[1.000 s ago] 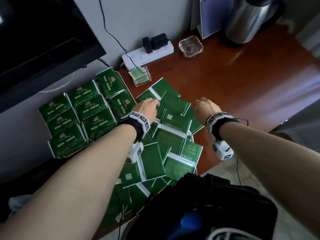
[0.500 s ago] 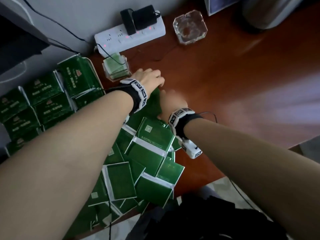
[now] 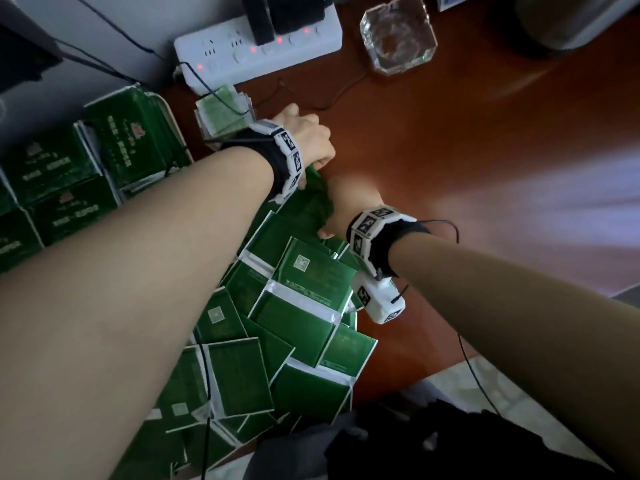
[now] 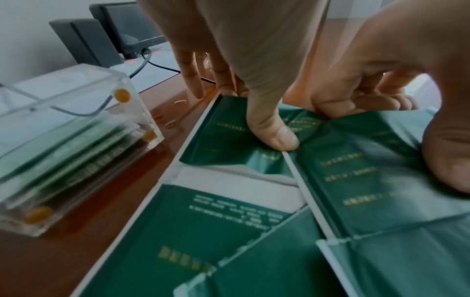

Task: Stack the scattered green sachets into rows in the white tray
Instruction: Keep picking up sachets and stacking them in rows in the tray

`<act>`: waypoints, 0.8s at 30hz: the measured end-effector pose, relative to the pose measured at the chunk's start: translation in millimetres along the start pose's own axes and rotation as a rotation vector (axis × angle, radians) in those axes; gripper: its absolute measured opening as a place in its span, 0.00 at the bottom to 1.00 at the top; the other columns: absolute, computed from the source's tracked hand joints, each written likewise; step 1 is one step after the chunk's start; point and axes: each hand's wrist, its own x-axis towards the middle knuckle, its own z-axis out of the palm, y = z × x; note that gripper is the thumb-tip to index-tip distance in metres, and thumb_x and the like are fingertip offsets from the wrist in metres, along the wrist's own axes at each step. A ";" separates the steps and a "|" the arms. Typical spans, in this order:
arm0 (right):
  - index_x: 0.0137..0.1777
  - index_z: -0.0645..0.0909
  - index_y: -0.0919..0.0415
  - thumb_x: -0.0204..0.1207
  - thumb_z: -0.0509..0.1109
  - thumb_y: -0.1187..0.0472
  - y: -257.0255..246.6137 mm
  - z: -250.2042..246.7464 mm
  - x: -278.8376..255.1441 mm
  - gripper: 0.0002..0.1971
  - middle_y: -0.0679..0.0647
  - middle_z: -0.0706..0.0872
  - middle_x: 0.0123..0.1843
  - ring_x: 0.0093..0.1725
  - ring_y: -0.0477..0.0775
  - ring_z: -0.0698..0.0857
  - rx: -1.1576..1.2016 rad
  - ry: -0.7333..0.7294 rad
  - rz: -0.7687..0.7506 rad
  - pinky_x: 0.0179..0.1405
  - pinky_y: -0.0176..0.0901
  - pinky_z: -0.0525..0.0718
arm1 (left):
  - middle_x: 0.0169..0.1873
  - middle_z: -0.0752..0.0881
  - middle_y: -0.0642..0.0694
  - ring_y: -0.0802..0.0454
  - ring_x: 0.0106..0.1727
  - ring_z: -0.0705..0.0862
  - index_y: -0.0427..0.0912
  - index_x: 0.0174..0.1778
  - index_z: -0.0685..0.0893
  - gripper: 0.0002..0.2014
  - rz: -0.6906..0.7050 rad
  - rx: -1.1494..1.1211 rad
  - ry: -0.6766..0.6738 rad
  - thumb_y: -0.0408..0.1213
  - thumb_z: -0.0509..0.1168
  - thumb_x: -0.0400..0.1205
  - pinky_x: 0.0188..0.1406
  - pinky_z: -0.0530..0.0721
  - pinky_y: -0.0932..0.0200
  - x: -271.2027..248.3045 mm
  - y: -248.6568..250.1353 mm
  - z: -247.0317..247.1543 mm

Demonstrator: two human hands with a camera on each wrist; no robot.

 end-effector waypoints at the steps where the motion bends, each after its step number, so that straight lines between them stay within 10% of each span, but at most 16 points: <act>1: 0.57 0.77 0.56 0.58 0.88 0.46 -0.2 0.3 0.2 0.32 0.56 0.77 0.55 0.56 0.62 0.80 -0.016 -0.008 0.000 0.54 0.57 0.86 | 0.46 0.74 0.53 0.46 0.59 0.74 0.51 0.45 0.80 0.18 0.002 -0.008 0.019 0.52 0.80 0.69 0.56 0.67 0.48 -0.6 -0.5 2.2; 6: 0.48 0.78 0.58 0.66 0.84 0.46 3.2 -7.3 -7.6 0.22 0.55 0.85 0.48 0.48 0.57 0.83 -0.055 -0.031 -0.076 0.36 0.44 0.77 | 0.47 0.81 0.51 0.44 0.58 0.74 0.50 0.42 0.79 0.19 -0.110 -0.173 0.153 0.53 0.80 0.68 0.56 0.69 0.48 -20.0 1.5 11.4; 11: 0.70 0.79 0.59 0.72 0.80 0.52 29.1 -35.3 -8.5 0.28 0.56 0.85 0.61 0.57 0.58 0.82 0.036 -0.031 -0.098 0.48 0.44 0.80 | 0.51 0.83 0.44 0.38 0.56 0.80 0.56 0.48 0.82 0.20 -0.374 -0.440 0.201 0.59 0.79 0.67 0.56 0.79 0.47 -37.6 -1.5 10.7; 16: 0.62 0.80 0.60 0.75 0.77 0.60 85.5 -79.2 1.9 0.17 0.57 0.84 0.55 0.48 0.57 0.80 -0.104 0.006 -0.105 0.43 0.43 0.78 | 0.56 0.87 0.43 0.37 0.55 0.85 0.53 0.54 0.88 0.15 -0.477 -0.541 0.222 0.54 0.76 0.74 0.45 0.81 0.50 -32.6 4.4 -14.8; 24: 0.68 0.81 0.58 0.77 0.66 0.66 156.0 -145.8 16.4 0.19 0.61 0.85 0.58 0.57 0.66 0.84 -0.550 0.064 -0.347 0.47 0.48 0.82 | 0.62 0.86 0.38 0.35 0.58 0.85 0.47 0.64 0.84 0.19 -0.641 -0.793 0.300 0.49 0.73 0.80 0.55 0.82 0.47 -0.2 51.1 -67.9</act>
